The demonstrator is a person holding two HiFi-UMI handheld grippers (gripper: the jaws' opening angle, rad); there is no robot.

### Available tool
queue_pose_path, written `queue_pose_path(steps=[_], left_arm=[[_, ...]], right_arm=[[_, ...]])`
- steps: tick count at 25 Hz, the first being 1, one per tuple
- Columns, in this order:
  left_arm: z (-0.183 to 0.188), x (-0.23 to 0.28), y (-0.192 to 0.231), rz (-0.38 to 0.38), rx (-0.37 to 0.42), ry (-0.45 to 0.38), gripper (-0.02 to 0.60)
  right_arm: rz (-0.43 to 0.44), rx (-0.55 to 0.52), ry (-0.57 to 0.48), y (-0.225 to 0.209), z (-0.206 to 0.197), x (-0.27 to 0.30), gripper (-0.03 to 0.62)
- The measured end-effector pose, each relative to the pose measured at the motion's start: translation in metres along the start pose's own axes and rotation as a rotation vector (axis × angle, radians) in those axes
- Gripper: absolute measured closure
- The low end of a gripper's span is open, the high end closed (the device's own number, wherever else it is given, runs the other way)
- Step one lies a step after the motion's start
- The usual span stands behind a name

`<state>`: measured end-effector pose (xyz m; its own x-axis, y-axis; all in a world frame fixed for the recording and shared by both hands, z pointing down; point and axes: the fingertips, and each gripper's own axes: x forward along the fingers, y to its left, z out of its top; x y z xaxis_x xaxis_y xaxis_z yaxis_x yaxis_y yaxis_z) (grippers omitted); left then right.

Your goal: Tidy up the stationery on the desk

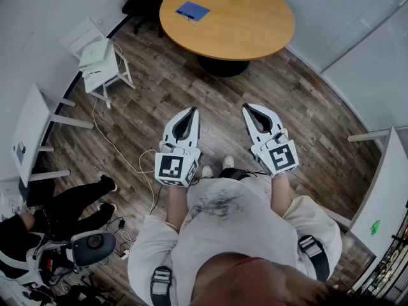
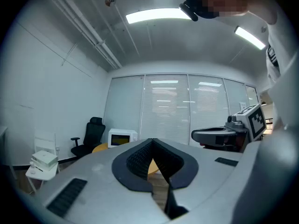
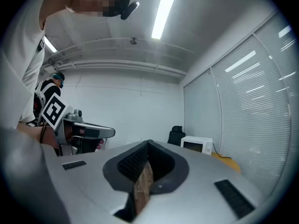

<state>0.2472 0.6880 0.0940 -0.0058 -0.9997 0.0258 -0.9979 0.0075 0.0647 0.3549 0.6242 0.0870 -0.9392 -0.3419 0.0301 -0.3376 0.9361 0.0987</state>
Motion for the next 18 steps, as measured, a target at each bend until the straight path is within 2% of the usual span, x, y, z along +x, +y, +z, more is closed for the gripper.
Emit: queue_pose_path(steps=[6, 10, 18], left_arm=[[0.002, 0.02, -0.018, 0.021, 0.005, 0.002, 0.572], [0.003, 0.029, -0.027, 0.043, 0.006, 0.006, 0.572], [-0.007, 0.052, -0.03, 0.059, -0.004, 0.027, 0.572]], right_arm=[[-0.012, 0.014, 0.06, -0.027, -0.009, -0.005, 0.531], [-0.006, 0.001, 0.018, -0.041, -0.01, -0.007, 0.531], [0.011, -0.011, 0.015, -0.061, -0.014, 0.005, 0.531]])
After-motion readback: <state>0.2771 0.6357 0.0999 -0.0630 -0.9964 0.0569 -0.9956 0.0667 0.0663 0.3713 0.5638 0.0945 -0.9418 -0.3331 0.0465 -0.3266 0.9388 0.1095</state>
